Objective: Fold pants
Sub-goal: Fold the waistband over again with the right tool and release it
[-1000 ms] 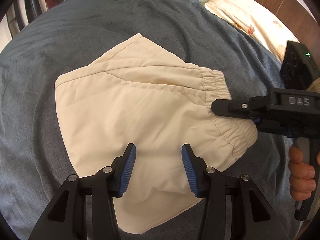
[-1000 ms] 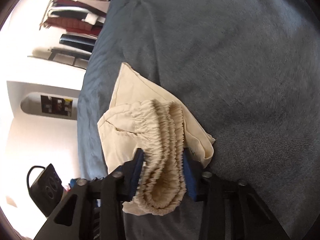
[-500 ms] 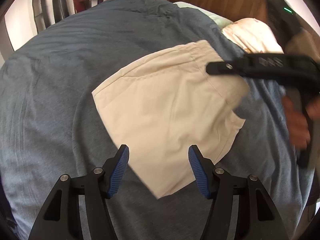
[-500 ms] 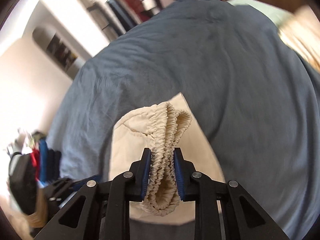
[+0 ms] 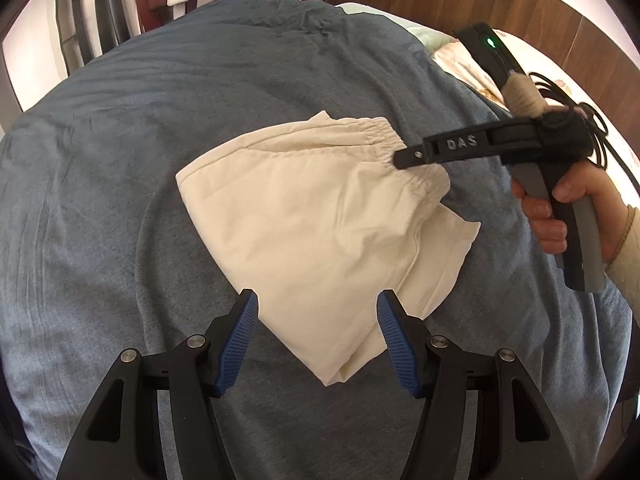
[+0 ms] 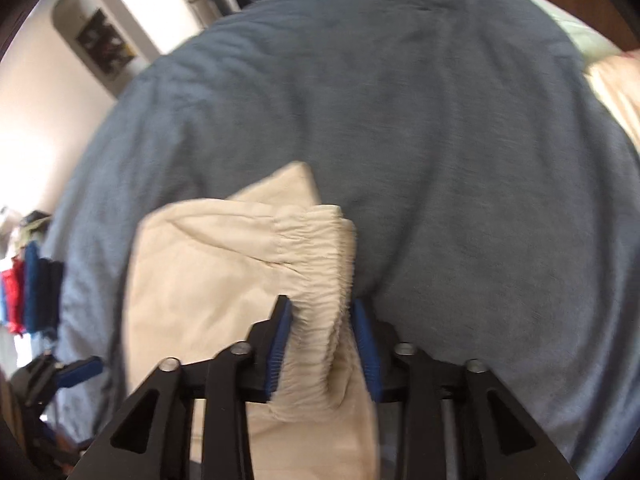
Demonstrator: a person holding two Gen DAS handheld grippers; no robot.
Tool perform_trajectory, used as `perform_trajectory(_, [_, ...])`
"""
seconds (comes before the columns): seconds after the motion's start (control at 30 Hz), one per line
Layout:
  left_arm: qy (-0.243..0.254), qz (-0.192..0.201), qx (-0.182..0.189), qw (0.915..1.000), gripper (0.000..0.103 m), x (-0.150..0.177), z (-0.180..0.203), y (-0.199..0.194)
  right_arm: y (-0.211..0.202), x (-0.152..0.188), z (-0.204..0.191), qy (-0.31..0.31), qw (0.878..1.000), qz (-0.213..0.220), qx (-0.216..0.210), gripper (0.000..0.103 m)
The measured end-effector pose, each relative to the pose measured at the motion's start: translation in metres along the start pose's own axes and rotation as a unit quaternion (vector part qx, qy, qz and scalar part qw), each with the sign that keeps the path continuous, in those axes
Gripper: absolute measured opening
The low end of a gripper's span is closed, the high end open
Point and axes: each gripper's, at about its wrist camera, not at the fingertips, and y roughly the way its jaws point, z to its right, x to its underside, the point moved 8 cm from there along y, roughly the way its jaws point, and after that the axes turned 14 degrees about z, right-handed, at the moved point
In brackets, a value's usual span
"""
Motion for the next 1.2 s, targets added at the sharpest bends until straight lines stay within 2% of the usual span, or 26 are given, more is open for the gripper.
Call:
perform_trajectory(0.03, [0.000,0.000,-0.001,1.0000,0.060,0.000,0.000,0.000,-0.002,0.003,0.007,0.002,1.000,0.000,0.017,0.050])
perform_trajectory(0.13, [0.000,0.003,-0.007,1.0000,0.060,-0.001,-0.002,0.001,-0.011,0.010,0.019,0.011,0.999,0.002,0.046,0.050])
perform_trajectory(0.27, [-0.009,0.015,-0.010,0.9998,0.060,-0.003,-0.002,-0.001,-0.039,0.009,0.018,0.011,0.996,0.035,0.082,0.051])
perform_trajectory(0.33, [-0.016,0.023,-0.003,0.9996,0.060,-0.006,0.001,-0.003,-0.054,0.008,0.010,0.004,0.996,0.054,0.076,0.051])
perform_trajectory(0.47, [-0.013,0.035,0.020,0.9991,0.059,-0.008,0.017,-0.001,-0.062,0.016,-0.011,-0.006,0.997,0.061,0.052,0.050])
perform_trajectory(0.53, [-0.006,0.025,0.028,0.9993,0.059,-0.002,0.024,0.007,-0.054,0.021,-0.016,-0.020,0.997,0.051,0.054,0.050])
perform_trajectory(0.6, [-0.001,-0.004,0.030,0.9995,0.059,0.012,0.027,0.020,-0.042,0.026,-0.013,-0.026,0.997,0.037,0.065,0.050])
perform_trajectory(0.7, [0.017,-0.037,0.020,0.9990,0.059,0.036,0.026,0.032,-0.033,0.032,-0.005,-0.006,0.998,0.021,0.062,0.050])
perform_trajectory(0.83, [0.034,-0.048,0.009,0.9983,0.060,0.049,0.022,0.026,-0.034,0.041,0.003,0.024,0.998,0.014,0.053,0.050])
perform_trajectory(1.0, [-0.005,-0.070,0.001,0.9975,0.060,0.056,0.005,0.006,-0.042,0.051,0.004,0.029,0.997,0.009,0.075,0.051])
perform_trajectory(1.03, [-0.012,-0.065,-0.003,0.9978,0.060,0.053,0.001,0.000,-0.047,0.053,0.005,0.031,0.996,0.011,0.083,0.051])
perform_trajectory(1.1, [-0.027,-0.048,-0.013,0.9984,0.060,0.044,-0.006,-0.017,-0.062,0.053,0.009,0.022,0.992,0.016,0.125,0.053])
perform_trajectory(1.17, [-0.049,-0.027,-0.019,0.9983,0.061,0.032,-0.012,-0.032,-0.079,0.051,0.008,0.020,0.990,0.031,0.138,0.053])
perform_trajectory(1.2, [-0.058,-0.019,-0.021,0.9979,0.061,0.027,-0.014,-0.037,-0.088,0.051,0.005,0.026,0.989,0.039,0.138,0.056])
